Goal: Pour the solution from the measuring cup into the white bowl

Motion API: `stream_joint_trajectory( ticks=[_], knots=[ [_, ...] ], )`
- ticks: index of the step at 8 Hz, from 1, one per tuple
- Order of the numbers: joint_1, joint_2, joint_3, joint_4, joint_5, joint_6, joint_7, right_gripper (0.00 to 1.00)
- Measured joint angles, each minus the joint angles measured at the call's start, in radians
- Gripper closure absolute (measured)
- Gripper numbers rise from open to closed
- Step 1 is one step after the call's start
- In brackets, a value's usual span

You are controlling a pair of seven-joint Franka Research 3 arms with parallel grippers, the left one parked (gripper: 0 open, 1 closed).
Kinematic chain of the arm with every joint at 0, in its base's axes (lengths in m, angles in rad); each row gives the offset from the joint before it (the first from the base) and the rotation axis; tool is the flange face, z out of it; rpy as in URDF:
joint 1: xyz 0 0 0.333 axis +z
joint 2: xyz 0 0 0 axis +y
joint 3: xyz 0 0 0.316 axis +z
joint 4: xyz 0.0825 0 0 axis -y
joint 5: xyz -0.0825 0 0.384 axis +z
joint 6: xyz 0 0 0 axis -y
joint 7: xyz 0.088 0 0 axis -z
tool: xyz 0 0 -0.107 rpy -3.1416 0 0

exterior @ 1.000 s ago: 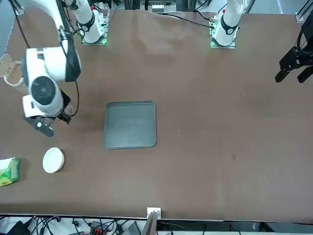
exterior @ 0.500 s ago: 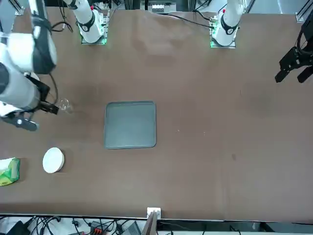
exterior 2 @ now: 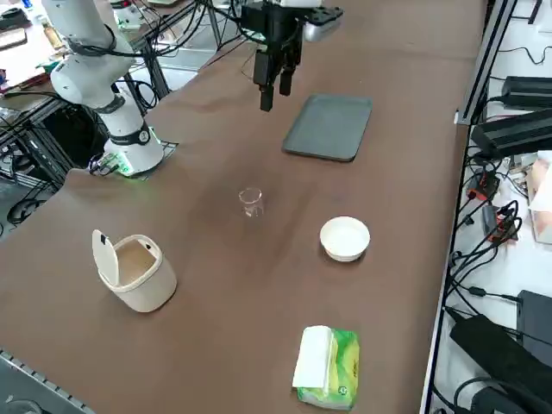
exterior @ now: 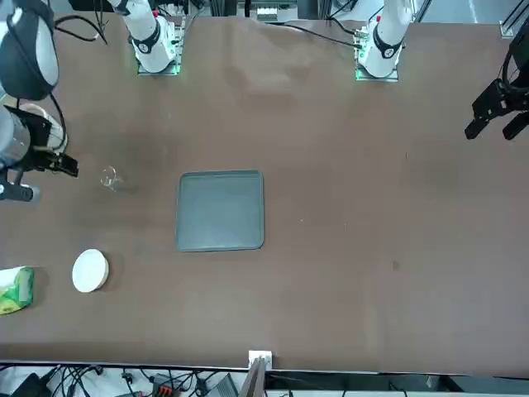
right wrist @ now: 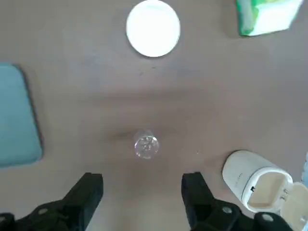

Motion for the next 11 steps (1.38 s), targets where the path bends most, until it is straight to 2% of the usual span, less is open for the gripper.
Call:
stream_joint_trajectory(
  ticks=[2, 4, 11],
  knots=[
    [-0.008, -0.041, -0.010, 0.000, 0.092, -0.033, -0.062, 0.00],
    [-0.014, -0.078, -0.051, 0.000, 0.171, -0.057, -0.098, 0.00],
    [-0.013, -0.205, -0.066, -0.006, 0.211, -0.136, -0.090, 0.00]
  ],
)
